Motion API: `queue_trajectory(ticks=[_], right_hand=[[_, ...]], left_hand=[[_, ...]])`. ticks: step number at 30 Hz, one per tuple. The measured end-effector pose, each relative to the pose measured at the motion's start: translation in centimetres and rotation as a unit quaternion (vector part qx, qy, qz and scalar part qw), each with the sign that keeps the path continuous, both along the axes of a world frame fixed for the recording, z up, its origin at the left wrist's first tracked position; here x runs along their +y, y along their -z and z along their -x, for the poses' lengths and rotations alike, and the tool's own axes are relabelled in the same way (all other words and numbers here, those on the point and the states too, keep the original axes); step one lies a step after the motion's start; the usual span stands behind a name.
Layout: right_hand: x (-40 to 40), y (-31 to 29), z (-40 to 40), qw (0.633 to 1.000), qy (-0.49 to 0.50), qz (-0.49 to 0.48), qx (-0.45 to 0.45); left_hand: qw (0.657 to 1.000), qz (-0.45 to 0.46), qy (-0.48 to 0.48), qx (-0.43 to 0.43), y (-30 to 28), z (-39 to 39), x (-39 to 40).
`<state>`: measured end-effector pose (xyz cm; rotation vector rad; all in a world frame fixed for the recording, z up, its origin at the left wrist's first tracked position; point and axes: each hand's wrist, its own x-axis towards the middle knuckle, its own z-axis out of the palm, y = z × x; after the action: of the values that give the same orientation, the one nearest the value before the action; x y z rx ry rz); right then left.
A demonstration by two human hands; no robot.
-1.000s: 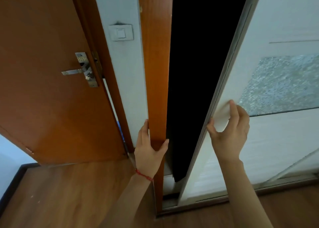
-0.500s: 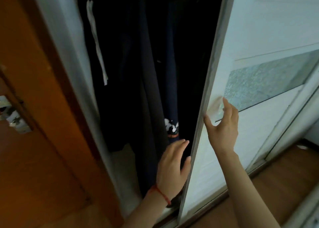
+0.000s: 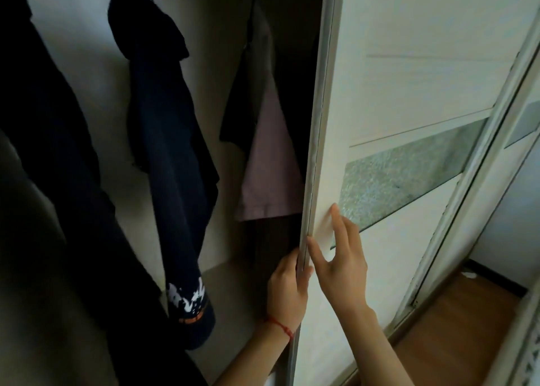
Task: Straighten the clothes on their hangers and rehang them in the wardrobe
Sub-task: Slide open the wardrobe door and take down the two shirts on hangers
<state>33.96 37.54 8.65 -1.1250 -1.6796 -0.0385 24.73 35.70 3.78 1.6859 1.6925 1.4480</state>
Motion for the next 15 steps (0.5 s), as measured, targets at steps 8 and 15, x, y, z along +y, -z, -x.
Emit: queue_trajectory(ticks=[8,15], right_hand=[[5.9,0.0,-5.7,0.999,0.031,0.012,-0.001],[10.2,-0.5,-9.7,0.995,0.086,0.055,0.01]], left_hand=[[0.998,-0.039,0.042,0.014,-3.8,-3.6,4.3],[0.968,-0.23,0.043,0.088,-11.8,-3.9,5.6]])
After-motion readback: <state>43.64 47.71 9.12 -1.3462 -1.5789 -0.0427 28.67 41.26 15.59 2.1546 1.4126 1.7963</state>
